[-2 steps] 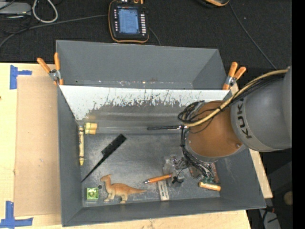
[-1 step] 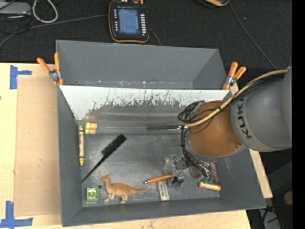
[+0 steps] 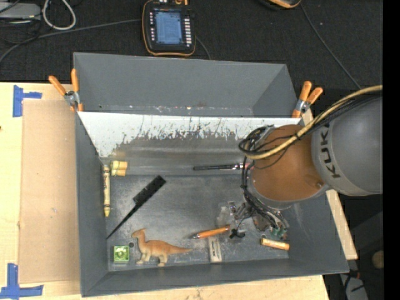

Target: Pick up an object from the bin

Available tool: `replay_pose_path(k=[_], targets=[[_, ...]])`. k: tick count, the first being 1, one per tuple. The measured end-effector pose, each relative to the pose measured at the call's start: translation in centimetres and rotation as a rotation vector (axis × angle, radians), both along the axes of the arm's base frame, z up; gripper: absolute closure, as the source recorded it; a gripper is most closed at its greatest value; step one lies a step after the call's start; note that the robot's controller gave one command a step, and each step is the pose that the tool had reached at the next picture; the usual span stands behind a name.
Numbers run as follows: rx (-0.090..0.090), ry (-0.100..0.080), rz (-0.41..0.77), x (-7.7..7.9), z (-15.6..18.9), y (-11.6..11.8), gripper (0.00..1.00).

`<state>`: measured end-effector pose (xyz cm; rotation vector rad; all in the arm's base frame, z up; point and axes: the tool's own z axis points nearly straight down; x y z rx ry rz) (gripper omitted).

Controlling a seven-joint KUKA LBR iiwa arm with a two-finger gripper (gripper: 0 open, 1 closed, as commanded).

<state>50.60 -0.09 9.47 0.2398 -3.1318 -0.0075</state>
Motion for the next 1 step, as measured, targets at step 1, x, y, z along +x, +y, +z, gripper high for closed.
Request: replay_pose_path(k=[1], targets=[[0.0,-0.007,-0.001,0.21,3.28,0.03,1.0]])
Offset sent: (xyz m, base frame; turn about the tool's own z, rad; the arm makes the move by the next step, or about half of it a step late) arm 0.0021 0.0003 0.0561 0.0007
